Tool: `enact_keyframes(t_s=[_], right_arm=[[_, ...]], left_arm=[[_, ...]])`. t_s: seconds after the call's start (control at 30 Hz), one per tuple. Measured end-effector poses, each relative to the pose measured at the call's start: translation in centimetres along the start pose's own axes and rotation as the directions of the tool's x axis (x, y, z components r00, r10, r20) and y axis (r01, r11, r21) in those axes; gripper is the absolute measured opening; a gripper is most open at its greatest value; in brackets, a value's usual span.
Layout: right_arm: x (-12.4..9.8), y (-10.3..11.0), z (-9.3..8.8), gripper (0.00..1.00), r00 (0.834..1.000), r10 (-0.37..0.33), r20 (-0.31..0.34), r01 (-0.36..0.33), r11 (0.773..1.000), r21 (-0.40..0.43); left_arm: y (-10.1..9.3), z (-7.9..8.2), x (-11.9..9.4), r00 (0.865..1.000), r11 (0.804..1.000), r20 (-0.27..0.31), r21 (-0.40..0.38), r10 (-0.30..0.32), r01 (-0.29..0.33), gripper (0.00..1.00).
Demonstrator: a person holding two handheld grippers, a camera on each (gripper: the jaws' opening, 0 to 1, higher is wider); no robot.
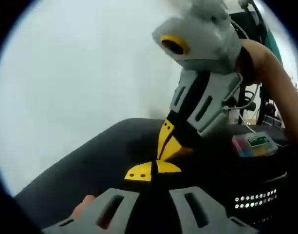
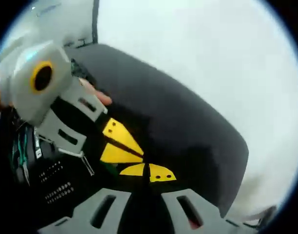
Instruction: Pick up the tools and put them into their designated positions in the toolbox.
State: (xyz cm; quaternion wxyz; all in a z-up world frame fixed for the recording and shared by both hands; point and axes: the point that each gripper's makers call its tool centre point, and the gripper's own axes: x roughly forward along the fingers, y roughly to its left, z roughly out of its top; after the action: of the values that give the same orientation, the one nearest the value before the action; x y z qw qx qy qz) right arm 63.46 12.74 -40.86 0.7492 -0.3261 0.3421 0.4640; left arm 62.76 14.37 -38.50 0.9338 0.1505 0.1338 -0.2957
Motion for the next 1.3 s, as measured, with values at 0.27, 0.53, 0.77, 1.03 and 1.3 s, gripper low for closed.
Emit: enact_keyframes(t_s=[0.27, 0.53, 0.77, 1.03, 1.3], right_arm=[[-2.5, 0.7, 2.9, 0.00, 0.995, 0.037, 0.091, -0.049, 0.989, 0.140], [-1.3, 3.1, 1.6, 0.00, 0.988, 0.136, 0.073, -0.137, 0.991, 0.004], [-1.0, 2.3, 2.0, 0.00, 0.989, 0.117, 0.093, -0.114, 0.993, -0.038], [-1.2, 0.5, 2.6, 0.00, 0.994, 0.020, 0.105, 0.022, 0.922, -0.386], [-0.1, 0.8, 2.6, 0.00, 0.989, 0.032, 0.142, 0.020, 0.936, -0.352]], left_arm=[[0.0, -0.3, 0.4, 0.999, 0.999, -0.009, -0.018, -0.034, 0.034, 0.00], [0.7, -0.3, 0.5, 1.000, 0.998, 0.000, -0.062, -0.015, 0.015, 0.00], [0.9, 0.5, 0.4, 0.999, 0.988, 0.040, 0.148, 0.028, -0.033, 0.00], [0.8, 1.2, -0.2, 0.993, 0.642, 0.003, 0.763, 0.116, -0.078, 0.00], [-0.9, 0.7, 0.6, 0.995, 0.460, 0.009, 0.886, 0.104, -0.056, 0.00]])
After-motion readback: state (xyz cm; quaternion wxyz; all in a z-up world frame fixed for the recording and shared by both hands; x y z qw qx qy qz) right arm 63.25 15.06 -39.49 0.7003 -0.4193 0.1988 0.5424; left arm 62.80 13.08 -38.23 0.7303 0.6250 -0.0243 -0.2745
